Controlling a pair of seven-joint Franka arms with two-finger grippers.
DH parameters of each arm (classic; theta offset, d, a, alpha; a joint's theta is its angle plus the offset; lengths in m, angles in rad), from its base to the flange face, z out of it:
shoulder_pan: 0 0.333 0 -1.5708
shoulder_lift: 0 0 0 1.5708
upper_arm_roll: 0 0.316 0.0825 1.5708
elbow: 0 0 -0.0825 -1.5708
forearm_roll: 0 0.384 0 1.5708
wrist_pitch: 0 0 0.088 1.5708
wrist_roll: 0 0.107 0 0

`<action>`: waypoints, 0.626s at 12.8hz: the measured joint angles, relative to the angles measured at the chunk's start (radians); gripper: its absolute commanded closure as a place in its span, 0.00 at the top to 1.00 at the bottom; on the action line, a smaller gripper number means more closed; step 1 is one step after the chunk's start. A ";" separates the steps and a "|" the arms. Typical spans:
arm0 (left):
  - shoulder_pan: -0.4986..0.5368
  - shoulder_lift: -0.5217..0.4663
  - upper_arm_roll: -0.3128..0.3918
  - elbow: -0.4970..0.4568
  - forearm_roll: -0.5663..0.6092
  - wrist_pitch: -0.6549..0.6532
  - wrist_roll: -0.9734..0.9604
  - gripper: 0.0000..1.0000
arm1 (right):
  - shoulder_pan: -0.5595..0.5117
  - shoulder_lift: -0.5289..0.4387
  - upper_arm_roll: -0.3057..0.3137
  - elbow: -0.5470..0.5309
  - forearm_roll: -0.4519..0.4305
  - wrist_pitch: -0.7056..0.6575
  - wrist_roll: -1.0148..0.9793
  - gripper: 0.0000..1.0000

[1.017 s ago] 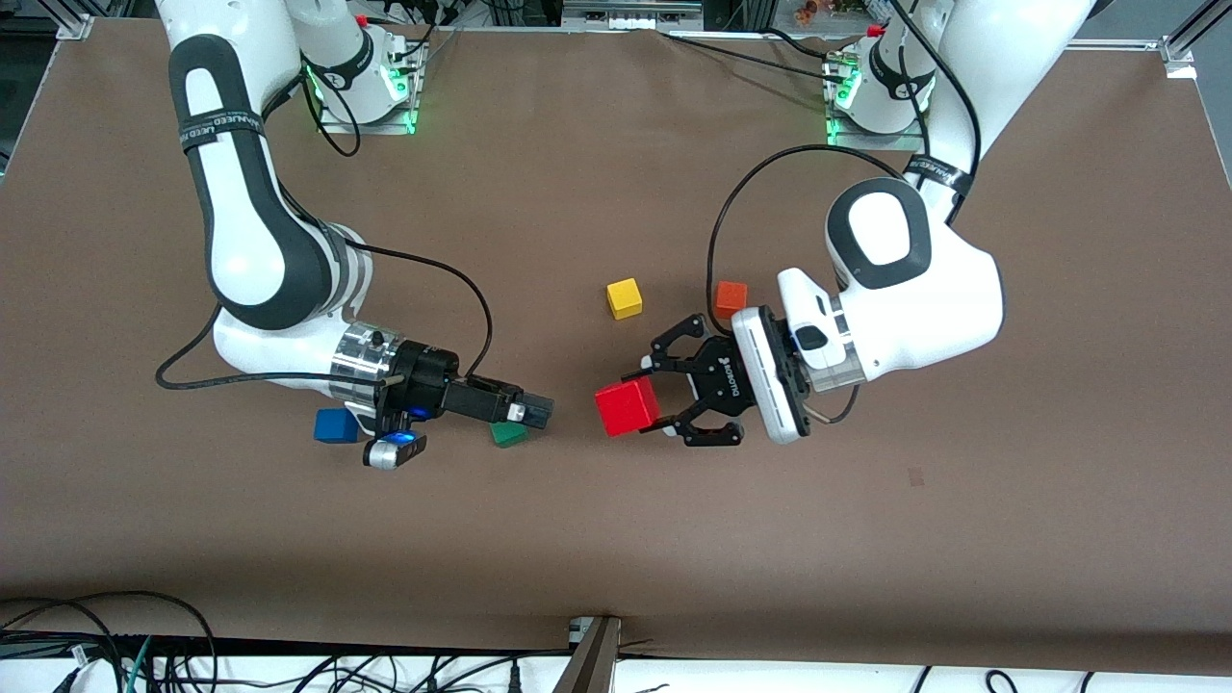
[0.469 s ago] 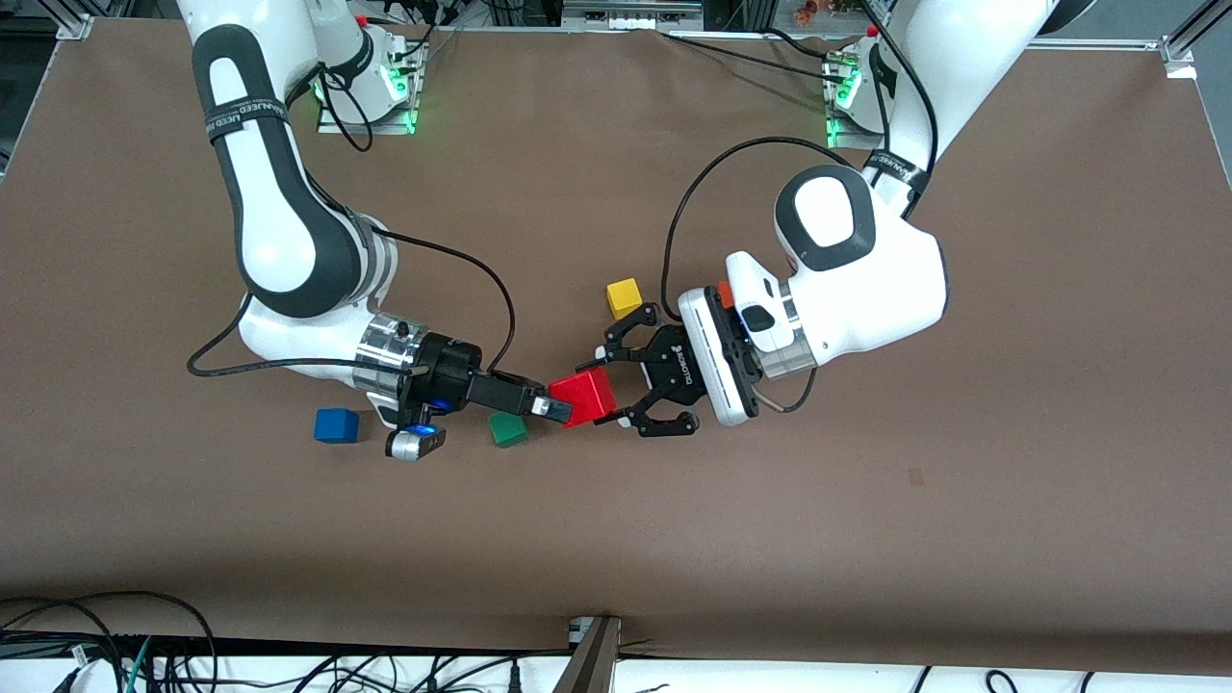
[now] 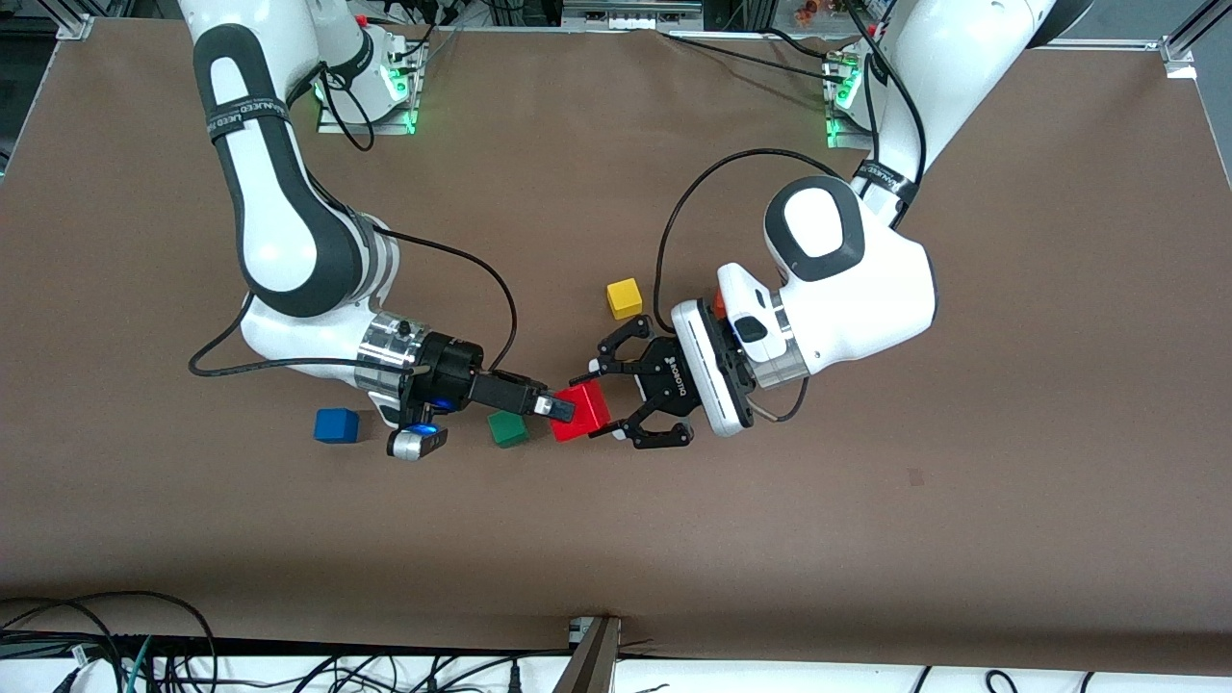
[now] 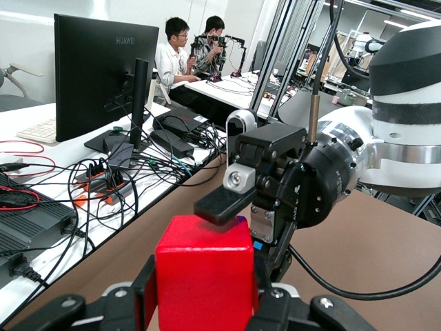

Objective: Pass red block to right arm, stack on blue
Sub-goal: 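Close the right gripper on the red cube held by the left gripper, then pull the red cube away with the right gripper while the left gripper opens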

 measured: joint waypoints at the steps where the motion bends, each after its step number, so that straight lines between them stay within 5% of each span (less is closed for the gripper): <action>1: 0.000 0.001 0.000 0.000 0.000 0.000 0.008 0.00 | 0.000 0.000 0.000 0.000 0.000 0.000 0.000 0.56; 6: -0.001 0.006 0.002 0.006 0.000 0.001 0.018 0.02 | -0.002 0.000 -0.003 0.005 0.028 0.002 0.000 0.20; 7: -0.001 0.006 0.002 0.006 0.000 0.001 0.018 0.16 | -0.002 0.000 -0.003 0.005 0.029 0.002 0.000 0.12; 8: -0.001 0.006 0.002 0.006 0.000 0.001 0.018 0.70 | -0.002 0.000 -0.003 0.005 0.029 0.002 0.000 0.04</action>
